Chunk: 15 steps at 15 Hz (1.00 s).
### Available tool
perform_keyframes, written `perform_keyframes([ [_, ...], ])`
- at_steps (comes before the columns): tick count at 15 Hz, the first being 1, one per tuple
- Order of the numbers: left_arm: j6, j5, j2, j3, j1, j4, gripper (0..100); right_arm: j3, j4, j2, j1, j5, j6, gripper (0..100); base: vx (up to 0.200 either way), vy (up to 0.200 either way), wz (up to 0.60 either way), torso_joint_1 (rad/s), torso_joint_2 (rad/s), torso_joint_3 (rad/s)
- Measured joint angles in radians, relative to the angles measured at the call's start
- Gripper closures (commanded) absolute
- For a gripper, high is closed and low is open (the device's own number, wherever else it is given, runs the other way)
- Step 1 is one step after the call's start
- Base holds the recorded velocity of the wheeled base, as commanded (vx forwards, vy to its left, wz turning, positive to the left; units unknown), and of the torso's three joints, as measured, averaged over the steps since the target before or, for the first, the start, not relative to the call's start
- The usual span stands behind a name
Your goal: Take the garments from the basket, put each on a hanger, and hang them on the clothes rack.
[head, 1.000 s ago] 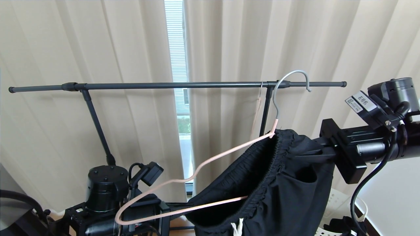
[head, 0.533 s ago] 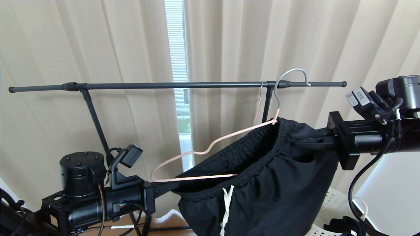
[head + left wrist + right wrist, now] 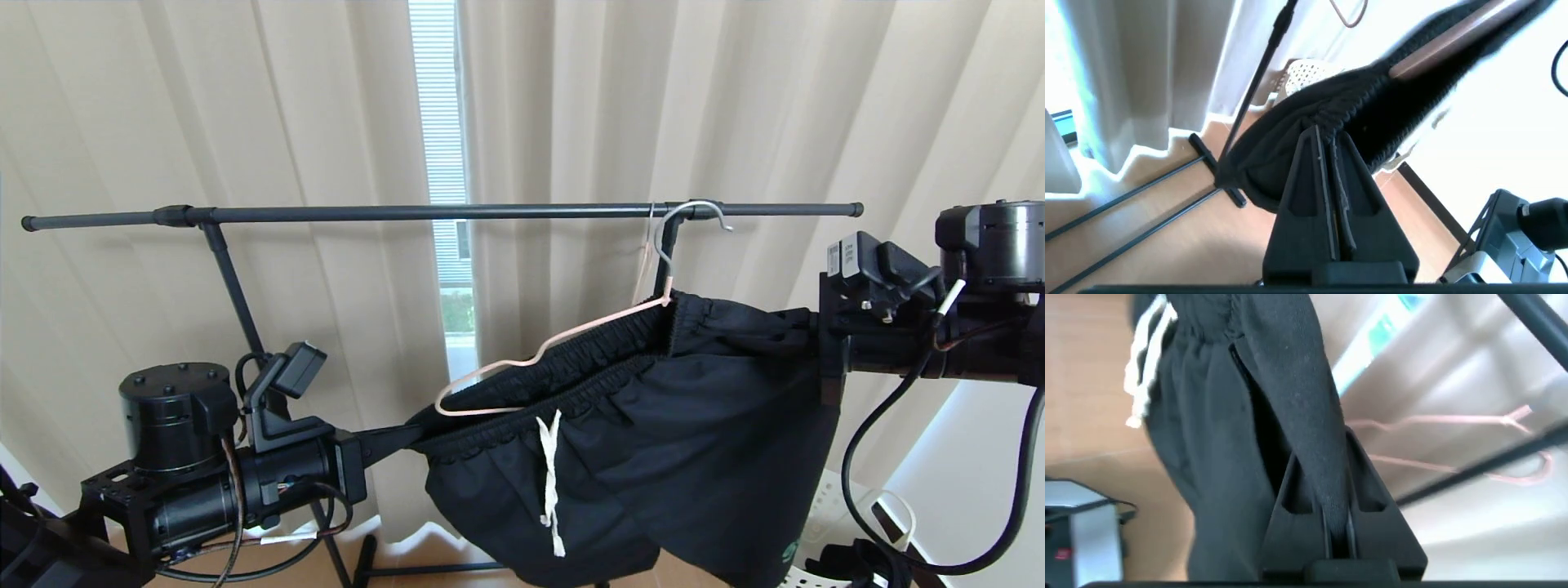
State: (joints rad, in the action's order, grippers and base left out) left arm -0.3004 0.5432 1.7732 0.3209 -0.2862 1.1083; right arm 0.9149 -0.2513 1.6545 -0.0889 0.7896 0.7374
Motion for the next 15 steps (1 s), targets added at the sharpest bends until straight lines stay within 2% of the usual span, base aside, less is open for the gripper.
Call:
perform_keyframes([
  [2, 0.000, 0.000, 0.000, 0.002, 0.003, 0.000, 100, -0.045, -0.087, 0.020, -0.005, -0.049, 0.000, 100, 0.000, 0.000, 0.00, 0.000, 0.00, 0.000],
  [4, 0.000, 0.000, 0.000, 0.004, 0.008, 0.000, 100, -0.074, -0.117, 0.034, -0.021, -0.083, 0.000, 100, 0.000, 0.000, 0.00, 0.000, 0.00, 0.000],
  [6, 0.001, 0.000, -0.001, 0.005, 0.012, -0.001, 100, -0.091, -0.123, 0.040, -0.040, -0.117, 0.007, 100, 0.000, 0.000, 0.00, 0.000, 0.00, 0.000],
  [9, 0.017, -0.003, -0.014, 0.009, 0.018, -0.007, 100, -0.105, -0.125, 0.045, -0.074, -0.208, 0.014, 100, 0.000, 0.000, 0.00, 0.000, 0.00, 0.000],
  [11, 0.022, -0.020, -0.034, 0.009, 0.017, -0.035, 100, -0.114, -0.126, 0.046, -0.100, -0.234, 0.014, 100, 0.000, 0.000, 0.00, 0.000, 0.00, 0.000],
  [13, 0.032, -0.025, -0.064, 0.031, 0.014, -0.121, 100, -0.126, -0.127, 0.045, -0.121, -0.266, 0.014, 100, 0.000, 0.000, 0.00, 0.000, 0.00, 0.000],
  [14, 0.044, -0.031, -0.083, 0.057, 0.013, -0.209, 100, -0.130, -0.127, 0.044, -0.134, -0.307, 0.012, 100, 0.000, 0.000, 0.00, 0.000, 0.00, 0.000],
  [15, 0.056, -0.049, -0.104, 0.095, 0.011, -0.342, 100, -0.134, -0.127, 0.042, -0.145, -0.333, 0.011, 100, 0.000, 0.000, 0.00, 0.000, 0.00, 0.000],
])
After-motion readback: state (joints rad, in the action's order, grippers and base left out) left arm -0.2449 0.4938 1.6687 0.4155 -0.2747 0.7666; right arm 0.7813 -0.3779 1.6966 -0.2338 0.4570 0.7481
